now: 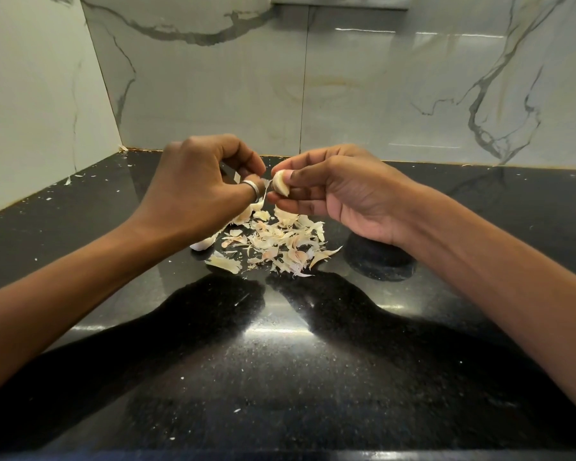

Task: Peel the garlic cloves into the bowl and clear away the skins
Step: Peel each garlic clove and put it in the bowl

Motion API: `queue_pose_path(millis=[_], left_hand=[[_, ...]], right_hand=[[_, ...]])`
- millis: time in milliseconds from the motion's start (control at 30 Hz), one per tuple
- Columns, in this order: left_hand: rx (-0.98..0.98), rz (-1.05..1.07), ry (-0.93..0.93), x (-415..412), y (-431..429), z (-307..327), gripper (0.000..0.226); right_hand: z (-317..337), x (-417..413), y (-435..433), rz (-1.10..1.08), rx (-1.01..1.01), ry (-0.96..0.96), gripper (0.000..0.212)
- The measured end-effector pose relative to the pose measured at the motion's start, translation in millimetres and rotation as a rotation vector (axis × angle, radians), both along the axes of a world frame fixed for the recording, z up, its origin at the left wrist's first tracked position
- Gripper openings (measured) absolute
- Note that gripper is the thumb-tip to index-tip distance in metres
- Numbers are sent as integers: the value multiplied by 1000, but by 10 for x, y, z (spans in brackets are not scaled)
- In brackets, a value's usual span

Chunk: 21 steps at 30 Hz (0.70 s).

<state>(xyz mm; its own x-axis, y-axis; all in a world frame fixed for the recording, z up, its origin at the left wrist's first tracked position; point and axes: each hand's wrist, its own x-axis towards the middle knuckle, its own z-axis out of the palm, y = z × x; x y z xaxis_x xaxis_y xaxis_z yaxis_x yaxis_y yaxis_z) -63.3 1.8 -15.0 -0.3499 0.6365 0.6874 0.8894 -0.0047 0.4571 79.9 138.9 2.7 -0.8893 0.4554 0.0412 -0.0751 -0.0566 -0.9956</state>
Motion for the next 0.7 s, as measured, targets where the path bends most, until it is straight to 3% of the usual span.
queue_pose_path(millis=[200,367,533,700], left_hand=[[-16,-14,92,57,6,-31,6],[-9,-1,123,85,-1,-34,7],[9,40,161,87,10,-50,6],[22,71,172,69,12,-65,6]], right_hand=[[-5,-8,2,-86,3,64,4],[-24,-13,-28,-117,22,97,2],[-55,-44,-33,-134,38,116,18],[-98,-74,-59,-138,69,137,8]])
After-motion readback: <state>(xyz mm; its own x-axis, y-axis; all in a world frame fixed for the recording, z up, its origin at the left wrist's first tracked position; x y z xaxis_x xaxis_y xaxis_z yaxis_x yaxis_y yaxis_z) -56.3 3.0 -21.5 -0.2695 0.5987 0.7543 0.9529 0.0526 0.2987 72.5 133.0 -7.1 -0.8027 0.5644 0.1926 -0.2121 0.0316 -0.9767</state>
